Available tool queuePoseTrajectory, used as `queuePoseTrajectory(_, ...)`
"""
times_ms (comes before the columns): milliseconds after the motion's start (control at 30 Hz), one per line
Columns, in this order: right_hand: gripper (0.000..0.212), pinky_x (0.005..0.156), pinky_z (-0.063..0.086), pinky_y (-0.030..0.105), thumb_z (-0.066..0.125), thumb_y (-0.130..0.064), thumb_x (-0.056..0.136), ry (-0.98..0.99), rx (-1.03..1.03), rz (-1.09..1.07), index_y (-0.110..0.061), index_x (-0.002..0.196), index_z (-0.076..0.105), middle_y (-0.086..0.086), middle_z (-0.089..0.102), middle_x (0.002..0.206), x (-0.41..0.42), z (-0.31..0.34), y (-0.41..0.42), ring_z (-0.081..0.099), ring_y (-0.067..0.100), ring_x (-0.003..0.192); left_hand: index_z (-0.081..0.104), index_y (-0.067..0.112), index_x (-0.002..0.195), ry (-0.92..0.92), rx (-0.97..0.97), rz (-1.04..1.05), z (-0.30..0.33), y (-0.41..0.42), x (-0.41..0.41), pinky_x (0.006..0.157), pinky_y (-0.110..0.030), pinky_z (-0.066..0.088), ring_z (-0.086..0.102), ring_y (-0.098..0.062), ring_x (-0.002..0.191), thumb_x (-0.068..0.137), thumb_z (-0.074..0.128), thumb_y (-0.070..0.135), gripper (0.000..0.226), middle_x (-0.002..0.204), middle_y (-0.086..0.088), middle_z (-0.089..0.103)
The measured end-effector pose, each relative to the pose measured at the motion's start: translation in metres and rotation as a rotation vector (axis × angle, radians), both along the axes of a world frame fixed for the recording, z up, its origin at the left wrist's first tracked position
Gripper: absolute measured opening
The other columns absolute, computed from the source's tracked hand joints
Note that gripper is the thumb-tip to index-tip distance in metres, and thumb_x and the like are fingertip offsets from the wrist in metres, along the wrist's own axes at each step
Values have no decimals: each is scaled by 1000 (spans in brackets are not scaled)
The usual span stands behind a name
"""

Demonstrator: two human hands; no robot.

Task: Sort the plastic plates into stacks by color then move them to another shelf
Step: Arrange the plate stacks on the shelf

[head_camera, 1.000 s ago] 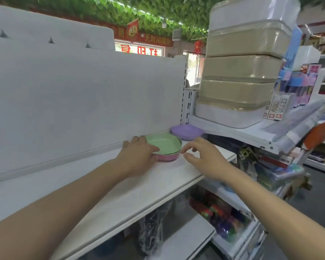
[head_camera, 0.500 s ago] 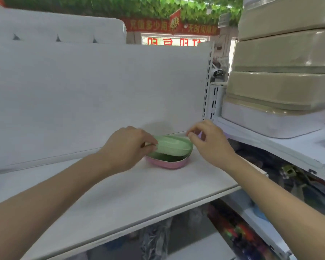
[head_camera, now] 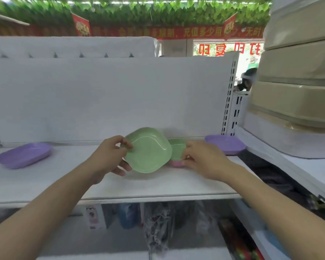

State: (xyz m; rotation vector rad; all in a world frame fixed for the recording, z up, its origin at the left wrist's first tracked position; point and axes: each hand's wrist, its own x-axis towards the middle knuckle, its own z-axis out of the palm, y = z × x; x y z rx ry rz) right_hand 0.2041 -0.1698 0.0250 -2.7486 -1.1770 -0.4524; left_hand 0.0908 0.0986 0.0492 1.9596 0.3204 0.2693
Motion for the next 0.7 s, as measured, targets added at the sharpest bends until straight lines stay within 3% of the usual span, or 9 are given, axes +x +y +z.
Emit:
queuePoseTrajectory(100,25,68,48,37,72,-46,83,117,132,-4,-31,73,54,-12,56,84,7,11,-4,56,13,80,69,9,102,-3,-56,104,2,5,-14,47,-31,52,63,-23,55,92,34,-4,38,105,-17,66)
queuePoseTrajectory(200,36,59,34,33,84,-45,74,275,307,9,-24,66,56,-12,49,60,11,17,-7,42,9,59,71,9,102,3,-86,179,1,13,-25,47,-31,51,62,-23,57,89,34,-5,41,94,-15,66)
queuePoseTrajectory(300,29,60,33,33,87,-41,75,354,482,51,-23,68,66,-13,48,54,16,20,-7,42,8,55,70,8,103,8,-109,182,-1,20,-34,47,-30,51,64,-23,59,91,36,-4,38,91,-16,66)
queuePoseTrajectory(433,17,62,47,37,74,-49,89,76,457,10,-32,87,73,-10,55,54,8,21,-1,51,12,58,72,10,102,5,-127,182,-5,25,-44,51,-31,50,66,-24,62,91,36,-4,40,91,-18,70)
queuePoseTrajectory(500,17,63,51,37,66,-49,95,38,454,3,-33,91,71,-14,65,59,-3,20,5,56,5,58,72,9,103,6,-128,178,-6,27,-51,52,-32,51,67,-24,63,89,36,-5,40,89,-19,69)
queuePoseTrajectory(567,19,65,51,35,60,-47,99,83,466,7,-33,89,67,-22,71,69,-14,19,16,57,-1,58,71,8,103,-5,-128,177,-8,31,-60,53,-32,53,66,-24,63,90,37,-5,40,89,-19,69)
queuePoseTrajectory(633,28,64,50,34,56,-53,99,209,543,9,-29,86,64,-15,74,76,-26,19,30,59,1,56,72,9,103,-22,-122,184,-9,39,-70,57,-35,57,67,-25,64,90,38,-5,38,89,-19,69)
queuePoseTrajectory(700,34,60,51,35,58,-53,98,436,677,16,-22,84,62,-5,76,77,-42,18,49,68,13,56,71,8,103,-34,-119,189,-11,51,-83,59,-36,57,67,-25,65,91,41,-5,36,86,-19,69)
